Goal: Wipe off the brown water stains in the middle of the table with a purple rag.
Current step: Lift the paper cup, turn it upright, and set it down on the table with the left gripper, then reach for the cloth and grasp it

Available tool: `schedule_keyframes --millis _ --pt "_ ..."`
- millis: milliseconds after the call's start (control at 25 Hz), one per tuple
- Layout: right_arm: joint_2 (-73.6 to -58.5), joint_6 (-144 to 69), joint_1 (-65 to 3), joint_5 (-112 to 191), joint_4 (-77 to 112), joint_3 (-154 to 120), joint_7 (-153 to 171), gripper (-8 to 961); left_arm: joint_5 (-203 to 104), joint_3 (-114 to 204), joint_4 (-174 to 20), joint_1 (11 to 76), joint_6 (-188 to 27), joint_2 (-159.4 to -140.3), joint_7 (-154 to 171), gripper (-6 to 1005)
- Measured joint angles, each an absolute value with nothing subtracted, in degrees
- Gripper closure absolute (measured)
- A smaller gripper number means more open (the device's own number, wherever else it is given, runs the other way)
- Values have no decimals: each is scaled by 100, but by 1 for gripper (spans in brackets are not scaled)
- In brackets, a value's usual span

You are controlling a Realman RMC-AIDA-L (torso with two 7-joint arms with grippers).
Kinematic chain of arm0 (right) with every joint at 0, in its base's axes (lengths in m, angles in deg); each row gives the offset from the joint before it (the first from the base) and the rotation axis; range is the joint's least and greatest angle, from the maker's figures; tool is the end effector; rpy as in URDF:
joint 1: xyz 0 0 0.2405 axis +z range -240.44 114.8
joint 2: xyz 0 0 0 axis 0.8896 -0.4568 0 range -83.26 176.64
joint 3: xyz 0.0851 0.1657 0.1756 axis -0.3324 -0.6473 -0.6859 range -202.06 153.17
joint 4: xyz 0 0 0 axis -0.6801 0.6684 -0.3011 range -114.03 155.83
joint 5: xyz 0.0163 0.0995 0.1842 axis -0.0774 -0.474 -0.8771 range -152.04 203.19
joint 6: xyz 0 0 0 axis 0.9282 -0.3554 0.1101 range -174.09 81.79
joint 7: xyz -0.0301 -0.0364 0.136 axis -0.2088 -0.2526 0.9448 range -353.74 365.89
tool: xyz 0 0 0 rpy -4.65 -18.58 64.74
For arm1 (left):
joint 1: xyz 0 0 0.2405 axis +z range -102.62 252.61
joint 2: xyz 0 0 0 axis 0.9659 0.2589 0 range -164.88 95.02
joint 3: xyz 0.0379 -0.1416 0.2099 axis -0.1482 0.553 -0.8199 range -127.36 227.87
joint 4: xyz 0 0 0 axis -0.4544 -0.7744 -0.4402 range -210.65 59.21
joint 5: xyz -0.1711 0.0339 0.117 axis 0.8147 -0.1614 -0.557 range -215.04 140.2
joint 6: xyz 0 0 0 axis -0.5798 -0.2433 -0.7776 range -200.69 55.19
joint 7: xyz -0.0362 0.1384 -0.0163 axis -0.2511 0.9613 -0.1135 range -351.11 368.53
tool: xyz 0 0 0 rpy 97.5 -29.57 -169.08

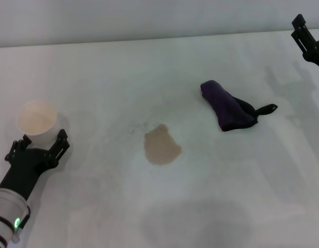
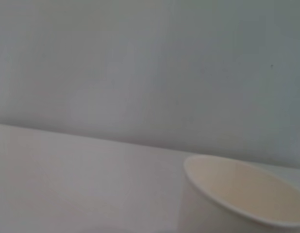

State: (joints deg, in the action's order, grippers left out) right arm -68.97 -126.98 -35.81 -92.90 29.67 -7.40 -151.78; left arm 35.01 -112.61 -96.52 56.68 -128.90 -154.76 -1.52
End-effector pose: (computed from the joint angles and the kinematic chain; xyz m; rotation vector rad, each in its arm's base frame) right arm 0.3379 0.3166 0.0196 -1.4664 0.6301 0.9406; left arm -0.3309 0.2667 -0.0997 -1.7755 -0.9361 -0.6434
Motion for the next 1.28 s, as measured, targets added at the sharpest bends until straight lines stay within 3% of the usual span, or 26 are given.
schedule_keyframes --millis 720,1280 --pt "-6872 -12678 -3524 -8729 2692 -713 -14613 87 2930 -11244 -10086 6445 -13070 -15457 266 105" --pt "-6813 -10733 -3426 -5224 -2074 3224 -8415 88 2536 -11262 -10085 7311 -15401 -15458 275 107"
